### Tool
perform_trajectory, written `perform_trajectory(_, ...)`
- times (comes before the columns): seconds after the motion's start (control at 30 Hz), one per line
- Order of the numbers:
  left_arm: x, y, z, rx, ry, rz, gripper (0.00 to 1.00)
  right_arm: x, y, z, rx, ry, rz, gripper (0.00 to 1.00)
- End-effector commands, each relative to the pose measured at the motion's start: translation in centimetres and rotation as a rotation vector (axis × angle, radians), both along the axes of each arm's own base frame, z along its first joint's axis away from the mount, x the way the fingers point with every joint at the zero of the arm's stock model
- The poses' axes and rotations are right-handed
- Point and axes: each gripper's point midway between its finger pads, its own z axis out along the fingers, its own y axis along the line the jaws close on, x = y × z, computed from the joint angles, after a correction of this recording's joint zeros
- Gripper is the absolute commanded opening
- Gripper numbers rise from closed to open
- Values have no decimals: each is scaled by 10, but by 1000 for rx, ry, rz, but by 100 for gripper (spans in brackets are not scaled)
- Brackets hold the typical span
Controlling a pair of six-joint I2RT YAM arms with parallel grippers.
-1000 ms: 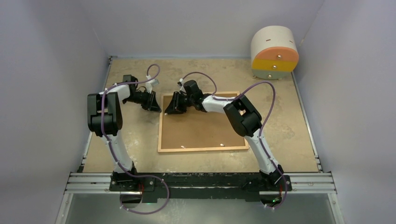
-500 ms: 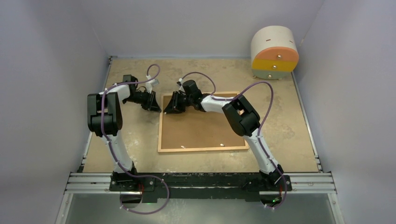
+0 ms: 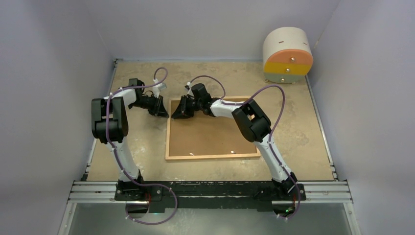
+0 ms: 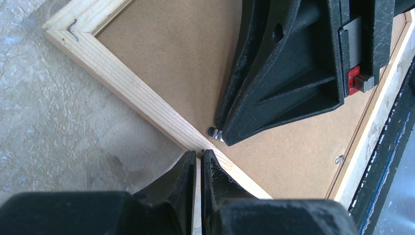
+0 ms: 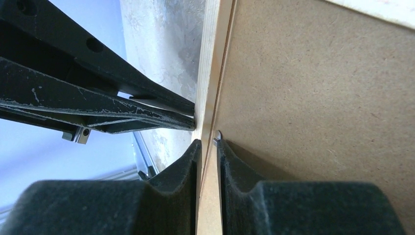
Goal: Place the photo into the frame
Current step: Install the photo frame at the center of the board.
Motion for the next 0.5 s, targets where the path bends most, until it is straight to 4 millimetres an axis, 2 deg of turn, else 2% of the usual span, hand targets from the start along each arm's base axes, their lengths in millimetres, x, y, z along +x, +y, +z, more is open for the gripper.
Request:
perform_trajectory(0.0,-7,5,-19,80,-20,-48,0,-13,10,-4,17,13,59,20)
perform_trajectory(0.47,-7,6,-20,86,-20,-47,0,-24,17,-7,26,28,141,17)
